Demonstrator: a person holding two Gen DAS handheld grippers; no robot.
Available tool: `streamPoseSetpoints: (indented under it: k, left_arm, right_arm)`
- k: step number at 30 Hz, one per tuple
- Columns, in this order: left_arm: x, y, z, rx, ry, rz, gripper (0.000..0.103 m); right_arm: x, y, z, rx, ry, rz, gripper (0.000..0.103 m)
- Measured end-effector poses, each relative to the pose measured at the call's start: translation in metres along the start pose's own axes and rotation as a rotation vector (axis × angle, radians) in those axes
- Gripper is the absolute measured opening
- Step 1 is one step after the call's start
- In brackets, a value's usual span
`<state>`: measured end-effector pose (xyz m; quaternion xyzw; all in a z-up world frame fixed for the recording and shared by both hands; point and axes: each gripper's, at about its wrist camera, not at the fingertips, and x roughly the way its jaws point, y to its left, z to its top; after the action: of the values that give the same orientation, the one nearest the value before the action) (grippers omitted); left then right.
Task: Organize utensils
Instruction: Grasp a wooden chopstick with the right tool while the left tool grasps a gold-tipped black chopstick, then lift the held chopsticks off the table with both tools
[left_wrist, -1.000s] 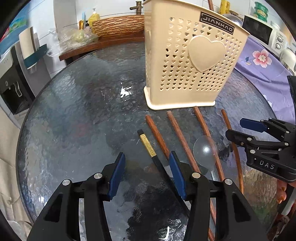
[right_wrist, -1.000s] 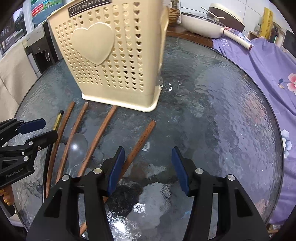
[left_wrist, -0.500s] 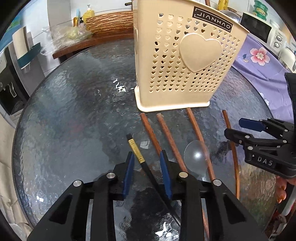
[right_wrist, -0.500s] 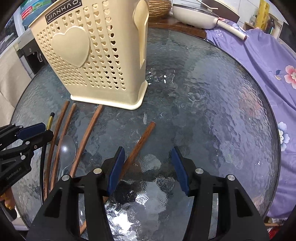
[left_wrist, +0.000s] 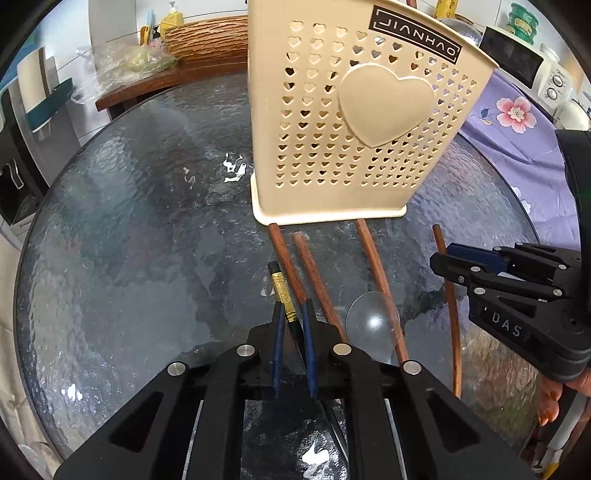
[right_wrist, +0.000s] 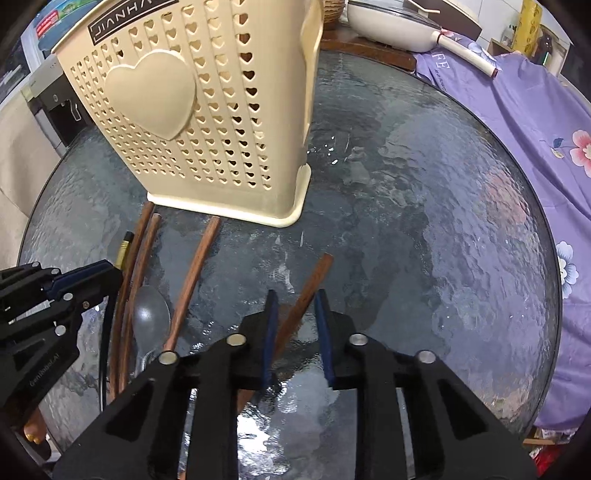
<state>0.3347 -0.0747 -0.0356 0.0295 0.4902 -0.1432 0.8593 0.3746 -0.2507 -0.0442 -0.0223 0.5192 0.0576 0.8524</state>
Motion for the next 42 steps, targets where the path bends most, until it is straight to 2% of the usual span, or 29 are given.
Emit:
streamPoseSetpoints:
  k: [14,20,26,29,42]
  left_arm:
    - [-0.002,-0.006,-0.004,-0.003,-0.019,0.03,0.006]
    - [-0.003,-0.006,-0.007,-0.02,-0.024,0.03,0.006]
    - [-0.004,-0.003,-0.008,-0.051,-0.033,0.022,0.006]
    - [-0.008,0.0,-0.008,-0.059,-0.045,0.009,0.0]
    - [-0.007,0.005,-0.005,-0.069,-0.044,0.017,0.0]
  right_arm:
    - [-0.001,0.006,-0.01,0.017,-0.026,-0.012,0.013]
    - [-0.005,-0.003,-0.018,0.06,-0.043,0.03,0.008]
    - [-0.004,-0.02,-0.02,0.129,-0.062,0.131,0.007]
    - [-0.004,-0.022,-0.02,0.139,-0.071,0.135,0.007]
    - [-0.004,-0.022,-0.024,0.128,-0.084,0.134,0.007]
